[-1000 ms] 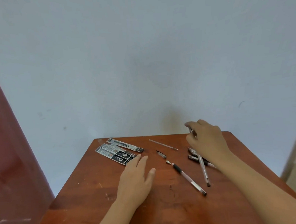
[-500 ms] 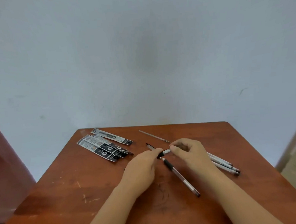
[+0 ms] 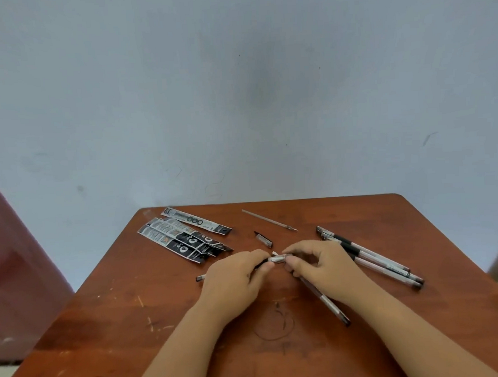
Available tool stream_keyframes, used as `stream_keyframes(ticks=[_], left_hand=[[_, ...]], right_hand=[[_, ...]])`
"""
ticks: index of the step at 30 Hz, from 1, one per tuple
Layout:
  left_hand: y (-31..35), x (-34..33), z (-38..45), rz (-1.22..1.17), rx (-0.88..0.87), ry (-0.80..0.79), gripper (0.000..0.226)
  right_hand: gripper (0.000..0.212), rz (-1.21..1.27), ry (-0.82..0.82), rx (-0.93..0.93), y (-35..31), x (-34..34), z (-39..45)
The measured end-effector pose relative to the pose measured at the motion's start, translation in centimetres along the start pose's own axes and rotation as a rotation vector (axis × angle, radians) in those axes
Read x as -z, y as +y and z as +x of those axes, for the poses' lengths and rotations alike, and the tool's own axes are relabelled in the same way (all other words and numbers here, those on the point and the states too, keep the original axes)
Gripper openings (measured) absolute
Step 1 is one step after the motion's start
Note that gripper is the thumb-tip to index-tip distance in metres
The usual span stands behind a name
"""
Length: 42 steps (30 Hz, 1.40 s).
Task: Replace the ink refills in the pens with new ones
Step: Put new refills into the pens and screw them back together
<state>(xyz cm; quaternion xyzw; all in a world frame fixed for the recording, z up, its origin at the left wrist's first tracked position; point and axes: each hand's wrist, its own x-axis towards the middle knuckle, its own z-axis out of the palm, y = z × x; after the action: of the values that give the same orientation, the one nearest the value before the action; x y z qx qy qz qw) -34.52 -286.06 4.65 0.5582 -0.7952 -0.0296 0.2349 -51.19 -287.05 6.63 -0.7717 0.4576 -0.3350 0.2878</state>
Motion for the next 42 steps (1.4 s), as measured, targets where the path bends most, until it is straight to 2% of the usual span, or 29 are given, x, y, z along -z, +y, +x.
stream_keyframes(ticks=[4, 12, 15, 18, 20, 24, 31, 38, 40, 42], left_hand=[[0.3, 0.2, -0.1, 0.036, 0.015, 0.009, 0.03], [0.5, 0.4, -0.4, 0.003, 0.043, 0.027, 0.027], [0.2, 0.1, -0.5, -0.042, 0.008, 0.065, 0.03], [-0.3, -0.6, -0.2, -0.043, -0.11, 0.07, 0.044], [-0.4, -0.9, 0.0, 0.017, -0.163, 0.086, 0.038], [0.1, -0.7, 0.2, -0.002, -0.109, 0.002, 0.065], [0.1, -0.1, 0.4, 0.091, -0.067, -0.082, 0.03], [0.4, 0.1, 0.4, 0.035, -0.022, -0.012, 0.033], [0.1, 0.6, 0.5, 0.011, 0.042, -0.02, 0.04], [-0.1, 1.0, 0.7, -0.044, 0.139, 0.004, 0.037]], right_hand=[[0.016, -0.071, -0.004, 0.025, 0.0, -0.2, -0.1], [0.015, -0.033, -0.006, 0.012, -0.1, -0.2, -0.1], [0.016, -0.061, 0.026, 0.039, 0.1, -0.4, -0.1], [0.02, -0.105, 0.065, 0.072, 0.2, -0.7, -0.1], [0.021, -0.117, 0.081, 0.092, 0.2, -0.9, -0.2], [0.019, -0.142, 0.084, 0.082, 0.7, -0.9, 0.0], [0.019, -0.22, 0.024, 0.122, 0.9, -0.4, 0.3], [0.017, -0.2, 0.089, 0.149, 0.5, 0.0, 0.1], [0.017, -0.203, 0.147, 0.128, 0.7, 0.0, 0.1], [0.015, -0.194, 0.249, 0.075, 0.9, 0.3, 0.3]])
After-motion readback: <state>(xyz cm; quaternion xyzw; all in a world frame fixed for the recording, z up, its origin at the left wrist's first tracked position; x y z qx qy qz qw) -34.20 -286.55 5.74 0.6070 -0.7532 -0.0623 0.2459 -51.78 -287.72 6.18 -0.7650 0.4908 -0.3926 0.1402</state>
